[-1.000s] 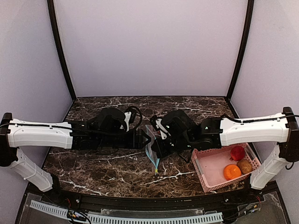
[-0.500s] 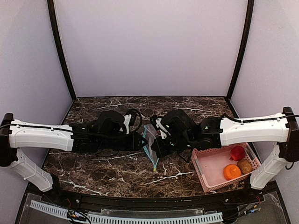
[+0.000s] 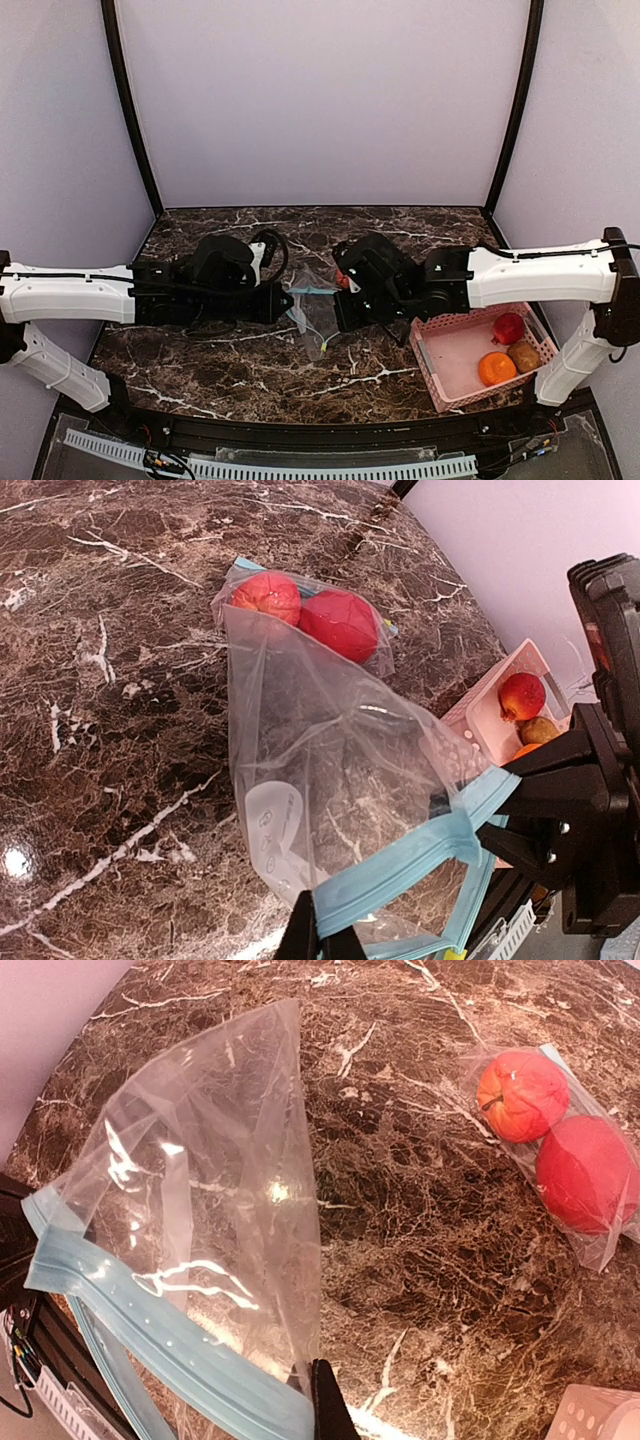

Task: Place the food in the zip-top bag and seal the zipper
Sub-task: Open the zipper food storage bag.

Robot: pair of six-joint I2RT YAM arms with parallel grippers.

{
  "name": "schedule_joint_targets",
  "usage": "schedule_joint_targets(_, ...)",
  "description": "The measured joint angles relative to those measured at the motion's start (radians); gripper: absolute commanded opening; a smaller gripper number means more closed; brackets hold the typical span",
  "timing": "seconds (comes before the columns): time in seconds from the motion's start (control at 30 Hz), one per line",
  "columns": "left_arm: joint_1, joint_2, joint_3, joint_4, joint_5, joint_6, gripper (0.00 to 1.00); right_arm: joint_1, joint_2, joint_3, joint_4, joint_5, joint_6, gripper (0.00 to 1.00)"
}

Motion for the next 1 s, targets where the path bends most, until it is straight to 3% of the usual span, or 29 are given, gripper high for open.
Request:
schedule_joint_targets(0.27, 0.001, 0.008, 0.0, 0.003, 0.019, -0.005, 0.01, 0.0, 0.052, 0.047, -0.018, 0.01, 0.008, 0.3)
schedule_joint_targets(0.6, 0.001, 0.009, -0.026, 0.092, 0.06, -0.051, 0.01, 0.0, 0.131, 0.06, -0.001, 0.005, 0.003, 0.54)
schedule_joint_targets(1.0, 0.001, -0.017, -0.1, 0.148, 0.08, -0.096, 0.01, -0.007, 0.169, 0.065, 0.044, 0.011, 0.02, 0.65)
